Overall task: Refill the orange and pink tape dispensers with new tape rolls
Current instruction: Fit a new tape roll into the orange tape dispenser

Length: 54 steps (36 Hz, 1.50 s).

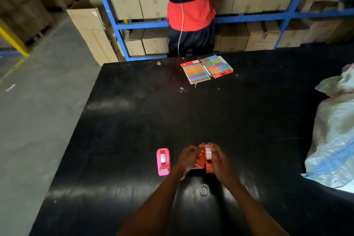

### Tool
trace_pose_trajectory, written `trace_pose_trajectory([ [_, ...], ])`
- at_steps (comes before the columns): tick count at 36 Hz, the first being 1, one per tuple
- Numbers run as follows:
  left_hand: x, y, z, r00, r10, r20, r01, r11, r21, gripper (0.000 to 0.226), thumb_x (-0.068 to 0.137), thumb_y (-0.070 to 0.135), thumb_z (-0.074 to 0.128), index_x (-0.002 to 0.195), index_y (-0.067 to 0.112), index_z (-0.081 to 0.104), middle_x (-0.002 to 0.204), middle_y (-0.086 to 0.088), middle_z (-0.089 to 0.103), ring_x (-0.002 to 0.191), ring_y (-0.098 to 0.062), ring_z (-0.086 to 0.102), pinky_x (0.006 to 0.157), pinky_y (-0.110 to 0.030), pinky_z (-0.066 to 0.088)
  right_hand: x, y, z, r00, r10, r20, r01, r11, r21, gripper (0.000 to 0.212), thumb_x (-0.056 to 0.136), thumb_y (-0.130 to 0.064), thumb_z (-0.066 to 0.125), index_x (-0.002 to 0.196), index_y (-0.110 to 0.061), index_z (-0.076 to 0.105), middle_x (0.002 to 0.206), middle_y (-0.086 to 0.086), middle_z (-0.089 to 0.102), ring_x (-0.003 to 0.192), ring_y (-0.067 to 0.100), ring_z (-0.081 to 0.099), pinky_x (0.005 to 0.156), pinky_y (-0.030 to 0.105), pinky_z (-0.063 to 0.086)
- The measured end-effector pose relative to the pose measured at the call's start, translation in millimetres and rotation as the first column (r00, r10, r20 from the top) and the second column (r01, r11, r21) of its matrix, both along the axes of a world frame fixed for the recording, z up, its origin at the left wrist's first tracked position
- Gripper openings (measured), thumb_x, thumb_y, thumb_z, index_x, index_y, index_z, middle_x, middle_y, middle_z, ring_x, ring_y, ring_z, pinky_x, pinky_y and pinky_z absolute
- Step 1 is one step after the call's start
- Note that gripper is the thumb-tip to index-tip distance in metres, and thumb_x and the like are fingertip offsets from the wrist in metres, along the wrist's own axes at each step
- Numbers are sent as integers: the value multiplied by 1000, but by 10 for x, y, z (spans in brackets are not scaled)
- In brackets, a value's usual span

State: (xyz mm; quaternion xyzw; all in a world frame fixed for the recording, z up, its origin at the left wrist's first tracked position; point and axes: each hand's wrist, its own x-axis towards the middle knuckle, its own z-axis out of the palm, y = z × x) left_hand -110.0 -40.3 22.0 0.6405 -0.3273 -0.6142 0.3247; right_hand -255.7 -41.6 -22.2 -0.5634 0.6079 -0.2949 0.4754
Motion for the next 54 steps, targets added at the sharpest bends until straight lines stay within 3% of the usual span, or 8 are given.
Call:
trace_pose_trajectory([
  [3,76,77,52,992,55,-116,-56,998,-9,21,100,31,49,101,11,57,88,-7,66,77,-19,69,77,-45,62,95,17,9,999,-5,41,6,999,-36,40,96,-56,32,123,-39,56,114,-8,70,103,9,67,99,45,50],
  [8,162,181,109,985,137,-108,-140,990,-17,16,90,7,54,102,13,46,99,-16,62,91,-31,66,84,-54,58,182,87,198,999,38,36,-35,995,-97,33,94,-56,32,119,-52,53,110,-10,69,98,7,68,90,36,54],
  [21,338,320,250,934,168,-316,-194,979,-54,45,84,20,67,126,12,55,116,-14,71,97,-21,70,82,-32,56,318,126,319,997,47,66,-41,995,-96,50,91,-57,33,129,-32,56,122,-5,68,109,7,65,100,42,51],
  [25,429,375,303,940,131,-315,-164,983,-80,53,85,17,67,135,20,49,106,-2,76,95,-18,70,88,-36,55,342,150,449,997,7,72,1,993,-115,39,95,-44,34,125,-31,57,120,-7,67,105,1,64,99,33,49],
  [31,497,435,435,944,23,-329,-66,991,-120,55,84,13,67,134,28,52,116,-14,70,104,-26,68,96,-42,55,377,120,557,996,39,77,-31,994,-102,33,106,-29,35,133,-26,54,123,-2,67,108,9,65,94,28,50],
  [35,524,436,488,947,-6,-322,-29,994,-104,57,83,16,70,134,35,52,118,-15,70,106,-26,68,95,-42,55,392,112,600,997,55,63,-48,993,-110,32,106,-27,36,132,-28,54,122,-4,67,104,-4,64,84,8,47],
  [40,563,460,518,952,-22,-306,-6,996,-90,57,81,16,73,131,37,54,118,-12,70,110,-30,68,93,-43,56,410,134,651,996,90,14,-87,987,-138,41,100,-43,30,133,-29,51,127,0,64,114,15,63,102,39,48],
  [54,688,520,657,974,-29,-227,-4,990,-144,54,78,18,79,126,32,58,115,-12,72,103,-28,71,88,-44,59,564,94,787,988,150,43,-146,986,-86,44,96,-42,30,131,-29,54,126,0,64,114,13,61,103,40,48],
])
